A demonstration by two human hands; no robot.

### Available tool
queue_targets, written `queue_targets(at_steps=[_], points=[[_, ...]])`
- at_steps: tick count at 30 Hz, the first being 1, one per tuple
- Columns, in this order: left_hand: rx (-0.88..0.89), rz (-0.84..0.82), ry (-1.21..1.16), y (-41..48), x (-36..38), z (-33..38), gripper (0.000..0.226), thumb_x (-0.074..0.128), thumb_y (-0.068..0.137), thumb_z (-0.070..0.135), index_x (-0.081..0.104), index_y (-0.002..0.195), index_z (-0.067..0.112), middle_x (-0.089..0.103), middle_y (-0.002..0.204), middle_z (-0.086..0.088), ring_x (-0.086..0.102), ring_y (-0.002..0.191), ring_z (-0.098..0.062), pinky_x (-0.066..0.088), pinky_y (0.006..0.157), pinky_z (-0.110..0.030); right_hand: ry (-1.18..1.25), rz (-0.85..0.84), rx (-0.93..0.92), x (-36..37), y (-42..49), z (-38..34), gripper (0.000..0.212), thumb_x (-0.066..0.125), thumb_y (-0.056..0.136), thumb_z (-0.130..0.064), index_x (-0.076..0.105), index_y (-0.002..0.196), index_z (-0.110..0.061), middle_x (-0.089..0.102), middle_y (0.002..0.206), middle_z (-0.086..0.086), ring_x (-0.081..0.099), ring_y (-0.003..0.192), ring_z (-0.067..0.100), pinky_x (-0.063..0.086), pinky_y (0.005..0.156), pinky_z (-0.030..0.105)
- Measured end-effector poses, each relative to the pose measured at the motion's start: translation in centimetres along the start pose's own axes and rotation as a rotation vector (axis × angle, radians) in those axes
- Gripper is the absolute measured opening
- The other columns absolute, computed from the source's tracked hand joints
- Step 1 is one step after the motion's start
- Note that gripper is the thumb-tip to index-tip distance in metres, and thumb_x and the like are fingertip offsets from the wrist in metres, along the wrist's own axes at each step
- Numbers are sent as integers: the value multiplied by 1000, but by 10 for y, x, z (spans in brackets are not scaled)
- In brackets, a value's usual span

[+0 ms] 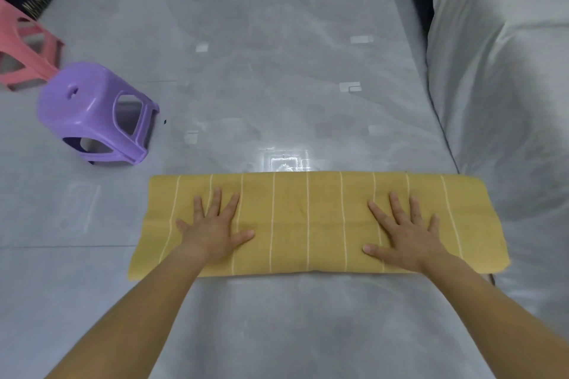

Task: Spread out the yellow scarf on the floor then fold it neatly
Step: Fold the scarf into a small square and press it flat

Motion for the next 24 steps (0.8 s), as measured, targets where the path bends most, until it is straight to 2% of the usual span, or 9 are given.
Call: queue_targets(at_steps=[4, 7, 11, 15, 18, 20, 21, 23, 24], points=[[73, 187, 23, 10, 1, 17, 88, 7, 68, 87, -16, 142, 45, -24, 154, 5, -19, 141, -35, 6, 103, -71, 57, 107, 22, -3, 13, -7, 86, 9, 62, -91, -27, 132, -57, -37, 144, -11, -29, 138, 31, -7, 106, 66], [139, 216, 86, 15, 12, 26, 81, 1, 69, 86, -25, 136, 49, -30, 150, 7, -23, 140, -33, 6, 102, -73, 50, 159, 31, -1, 21, -13, 84, 2, 63, -92, -28, 133, -56, -38, 144, -10, -28, 138, 33, -8, 105, 67], [69, 225, 75, 17, 22, 19, 75, -7, 71, 83, -29, 134, 49, -32, 148, 8, -24, 139, -32, 5, 99, -75, 32, 194, 3, -7, 28, -15, 78, -1, 68, -87, -28, 133, -54, -35, 145, -10, -26, 139, 30, -8, 107, 63], [36, 270, 21, 20, 6, 25, 66, 4, 85, 68, -18, 142, 42, -20, 155, 5, -19, 141, -32, 7, 101, -73, 161, 315, 119, -31, 37, 4, 65, 11, 86, -67, -19, 141, -47, -19, 156, -5, -13, 144, 26, -4, 110, 62], [-5, 321, -15, 41, -19, 20, 61, 14, 94, 57, -11, 146, 38, -8, 157, 7, -11, 142, -33, 9, 100, -75, 133, 359, 210, -44, 47, 20, 67, 20, 90, -62, -11, 146, -40, -9, 158, 2, -4, 144, 29, 0, 110, 63], [-43, 277, -25, 57, -25, 12, 61, 17, 94, 58, -6, 146, 38, -3, 158, 8, -9, 142, -35, 8, 98, -76, 75, 362, 232, -51, 54, 24, 67, 25, 90, -62, 1, 147, -38, -7, 158, 4, -3, 144, 31, -1, 110, 63], [-52, 251, -24, 63, -25, 9, 61, 18, 93, 60, -2, 147, 39, 0, 158, 8, -7, 142, -35, 8, 98, -77, 58, 359, 231, -54, 57, 24, 62, 28, 90, -62, 13, 146, -38, -7, 158, 5, -3, 144, 31, -3, 110, 62], [-47, 245, -33, 66, -26, 9, 57, 22, 93, 61, 14, 145, 39, 6, 158, 6, -3, 143, -34, 9, 97, -77, 69, 363, 216, -56, 62, 20, 46, 35, 90, -60, 40, 130, -36, -4, 158, 5, -2, 144, 31, -4, 109, 63], [-39, 272, -41, 64, -27, 10, 54, 24, 93, 60, 25, 142, 37, 11, 157, 5, 1, 143, -34, 9, 97, -77, 96, 375, 211, -58, 63, 18, 39, 37, 91, -57, 47, 120, -33, -2, 158, 5, 0, 144, 31, -3, 110, 64]])
Point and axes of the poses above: each hand's wrist, its own y-axis towards the middle knuckle, its own x-axis out of the palm, z = x × y, the point moved 6 cm from there along y, towards the middle knuckle
